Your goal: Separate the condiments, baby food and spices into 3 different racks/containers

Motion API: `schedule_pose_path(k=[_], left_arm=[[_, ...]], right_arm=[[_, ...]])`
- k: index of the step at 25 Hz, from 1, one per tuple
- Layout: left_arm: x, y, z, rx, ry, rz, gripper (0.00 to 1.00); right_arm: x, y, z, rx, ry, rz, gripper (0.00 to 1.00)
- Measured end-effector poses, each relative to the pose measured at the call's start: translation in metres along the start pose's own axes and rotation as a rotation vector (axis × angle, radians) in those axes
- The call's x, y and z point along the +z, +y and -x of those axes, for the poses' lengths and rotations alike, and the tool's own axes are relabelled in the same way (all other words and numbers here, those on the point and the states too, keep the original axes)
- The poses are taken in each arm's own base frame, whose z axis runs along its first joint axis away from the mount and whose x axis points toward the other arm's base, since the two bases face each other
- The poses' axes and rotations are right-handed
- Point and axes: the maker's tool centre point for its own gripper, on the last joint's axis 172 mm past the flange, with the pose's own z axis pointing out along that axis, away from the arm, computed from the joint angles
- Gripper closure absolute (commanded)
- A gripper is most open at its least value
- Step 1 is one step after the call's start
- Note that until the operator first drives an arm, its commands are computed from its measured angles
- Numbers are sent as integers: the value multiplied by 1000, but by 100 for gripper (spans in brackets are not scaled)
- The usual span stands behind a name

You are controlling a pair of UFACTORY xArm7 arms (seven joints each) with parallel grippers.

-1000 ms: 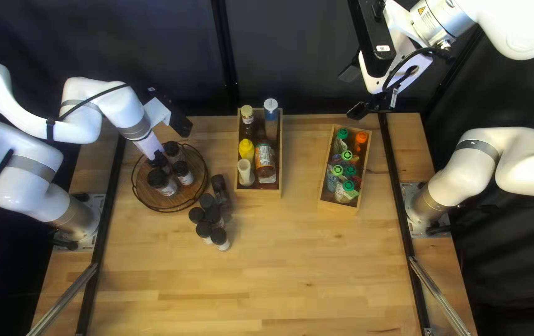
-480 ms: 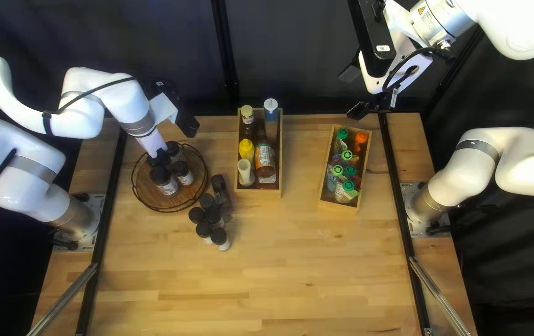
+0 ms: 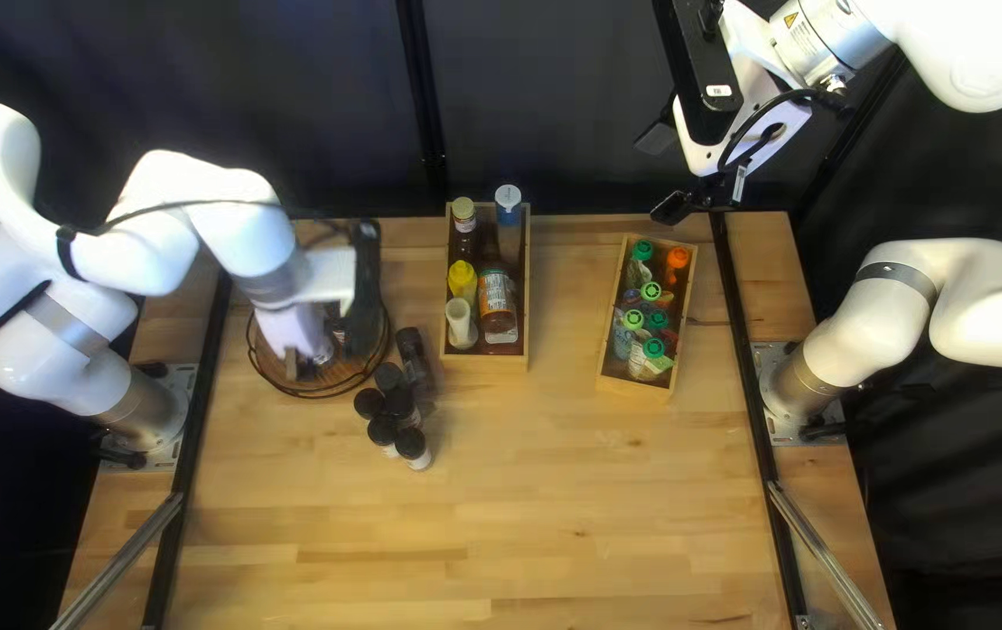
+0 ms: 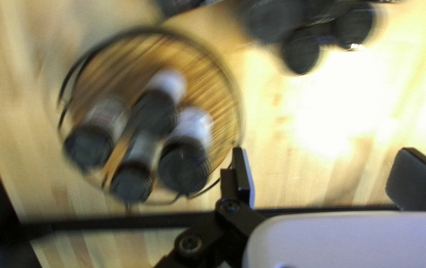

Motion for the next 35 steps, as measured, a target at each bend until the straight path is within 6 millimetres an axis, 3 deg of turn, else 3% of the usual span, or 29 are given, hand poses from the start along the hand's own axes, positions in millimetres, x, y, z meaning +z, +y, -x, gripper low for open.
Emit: schedule_pose_path(k=[7,12,17,25,35], left_arm=[[14,39,-46,322,9,23,0],[31,43,-73,428,35,-76,0],[61,36,-95,520,39,-175,0],[104,13,-92,605,-5,-227,0],[141,6,-93,637,-77,-213,0]], right_arm=[[0,0,0,0,0,0,0],[0,0,0,0,0,0,0],[0,0,0,0,0,0,0],[0,0,0,0,0,0,0],[0,0,0,0,0,0,0]])
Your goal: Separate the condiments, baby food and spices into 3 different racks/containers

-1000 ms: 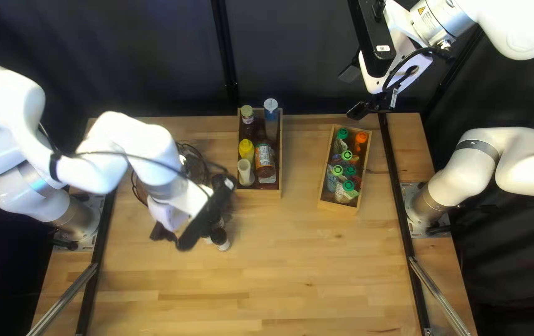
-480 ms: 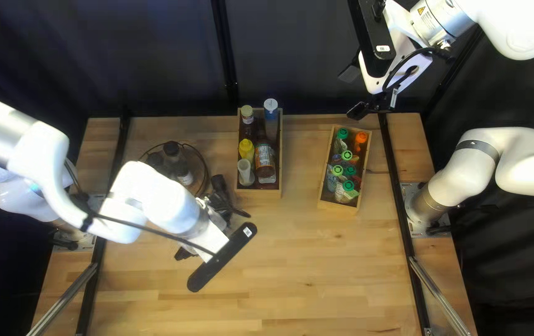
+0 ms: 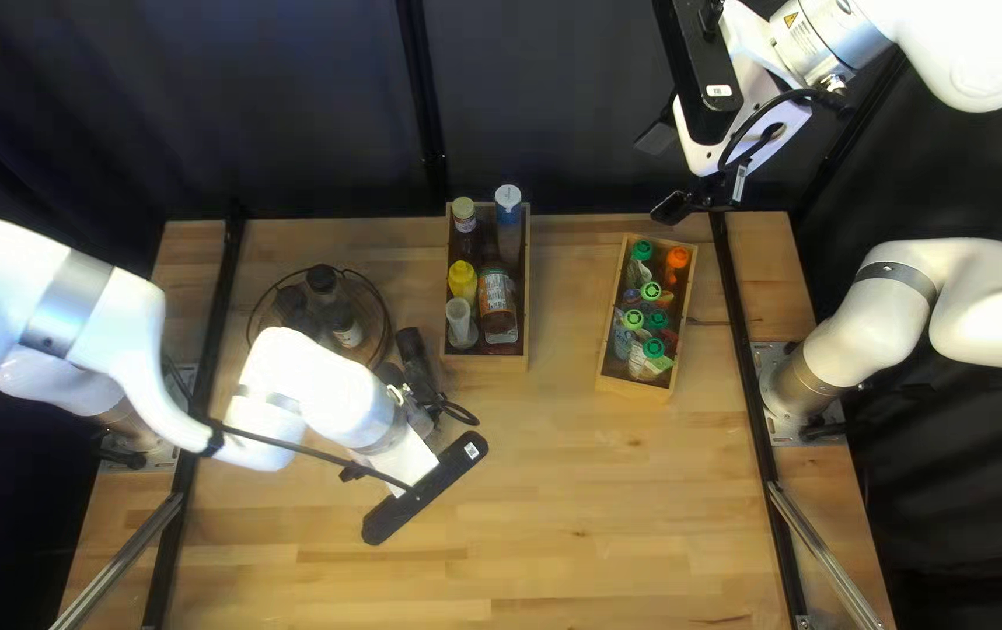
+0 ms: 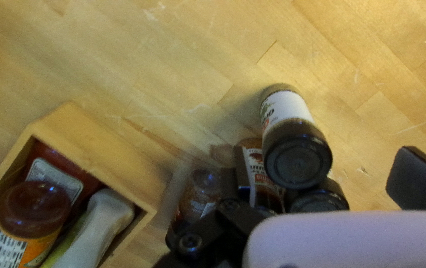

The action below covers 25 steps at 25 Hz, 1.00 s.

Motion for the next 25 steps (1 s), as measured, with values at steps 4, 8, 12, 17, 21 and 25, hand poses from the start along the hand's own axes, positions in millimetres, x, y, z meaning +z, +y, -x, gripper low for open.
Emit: schedule_pose_path(k=[4,8,12,17,21,25], left_arm=[[10,-2,1,-3,-28,0,0],[18,-4,4,-15,-53,-3,85],[21,-4,5,-21,-64,0,100],[13,1,-8,-11,-53,12,100],[-3,11,-29,19,-46,34,100],[-27,28,-52,65,-41,61,100]], right_arm=[[0,0,0,0,0,0,0],[0,0,0,0,0,0,0],[0,0,0,0,0,0,0],[0,0,0,0,0,0,0],[0,0,0,0,0,0,0],[0,0,0,0,0,0,0]])
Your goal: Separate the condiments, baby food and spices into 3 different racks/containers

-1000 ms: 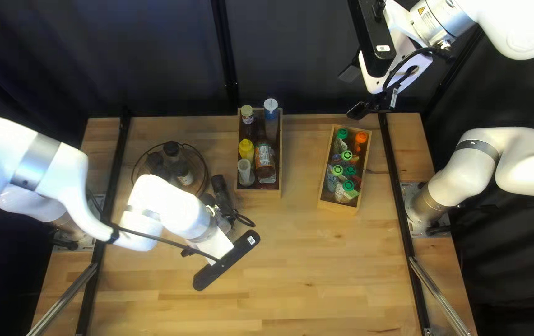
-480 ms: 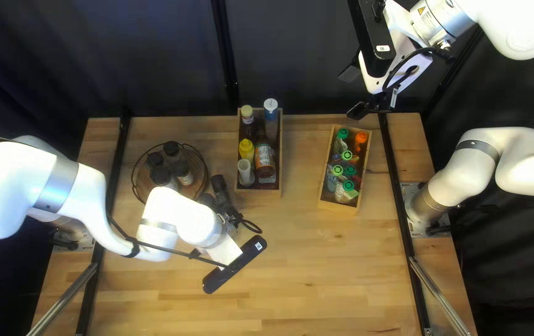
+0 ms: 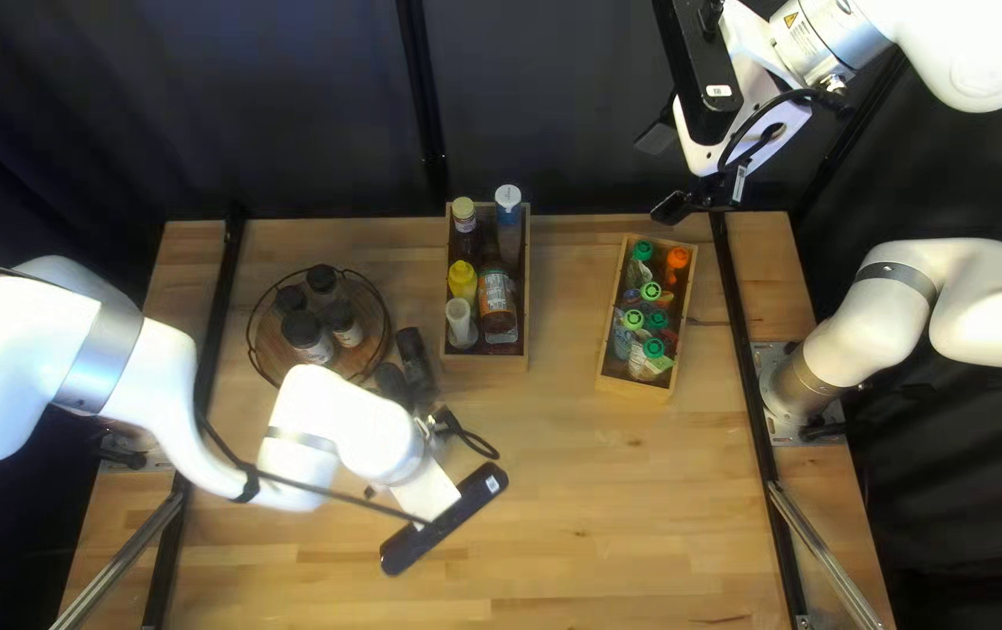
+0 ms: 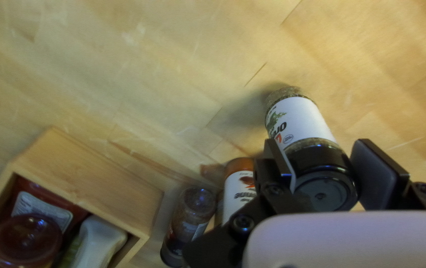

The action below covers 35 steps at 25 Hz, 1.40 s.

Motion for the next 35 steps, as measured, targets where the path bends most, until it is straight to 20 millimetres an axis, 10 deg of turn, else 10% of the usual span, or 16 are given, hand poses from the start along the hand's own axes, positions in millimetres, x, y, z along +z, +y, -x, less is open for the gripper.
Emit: schedule_pose_path(k=[7,17,26,35], left_arm=[[-37,35,6,47,-7,3,100],[-54,59,114,-101,-77,-64,100],[-47,43,213,-301,-124,-138,100],[-20,11,239,-402,-126,-158,100]], right_arm=[[0,0,0,0,0,0,0],[0,0,0,0,0,0,0],[0,0,0,0,0,0,0],[0,0,0,0,0,0,0]])
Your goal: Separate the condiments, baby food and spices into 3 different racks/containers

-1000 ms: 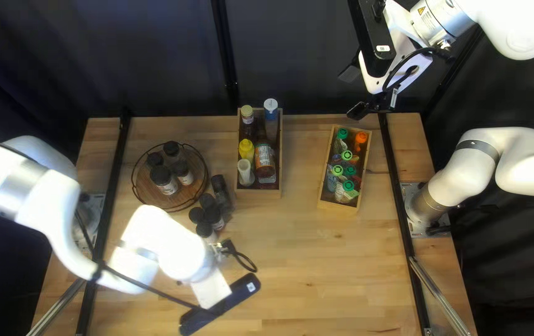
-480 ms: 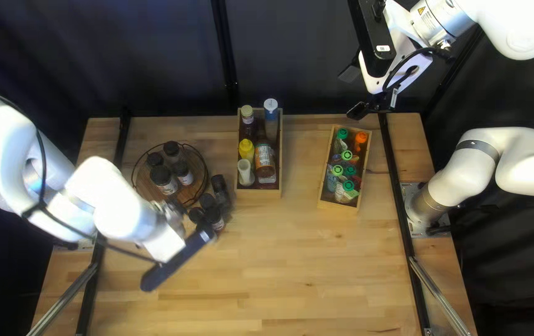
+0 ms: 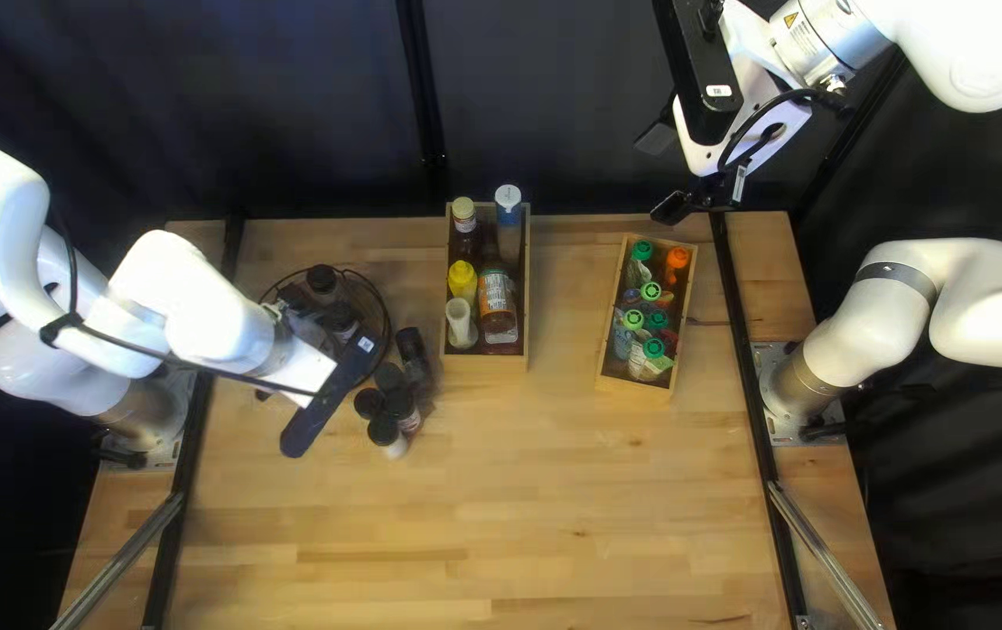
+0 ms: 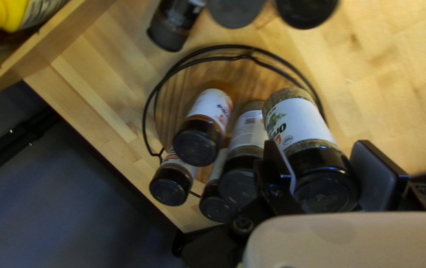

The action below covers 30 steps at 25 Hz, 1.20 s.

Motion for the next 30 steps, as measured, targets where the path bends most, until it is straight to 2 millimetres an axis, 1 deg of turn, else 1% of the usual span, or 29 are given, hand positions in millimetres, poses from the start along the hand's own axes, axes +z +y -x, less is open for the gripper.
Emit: schedule_pose_path(k=[5,11,15,17,19,20,21,22,23,24,30], left_arm=[[14,-8,-1,-15,-7,2,100],[23,-8,1,-26,-16,5,100],[33,-9,-1,-28,-22,12,100],[38,-10,-1,-28,-25,17,97],[42,-9,-2,-29,-28,22,89],[43,-9,-2,-29,-29,24,69],[43,-9,-2,-30,-31,25,37],[43,-9,-2,-30,-31,26,16],[43,-9,-2,-30,-32,26,13],[43,-9,-2,-30,-33,27,0],[36,-7,-10,-24,-27,40,0]], right_arm=[[0,0,0,0,0,0,0],[0,0,0,0,0,0,0],[0,0,0,0,0,0,0],[0,0,0,0,0,0,0],[0,0,0,0,0,0,0],[0,0,0,0,0,0,0],[0,0,0,0,0,0,0],[0,0,0,0,0,0,0],[0,0,0,0,0,0,0],[0,0,0,0,0,0,0],[0,0,0,0,0,0,0]])
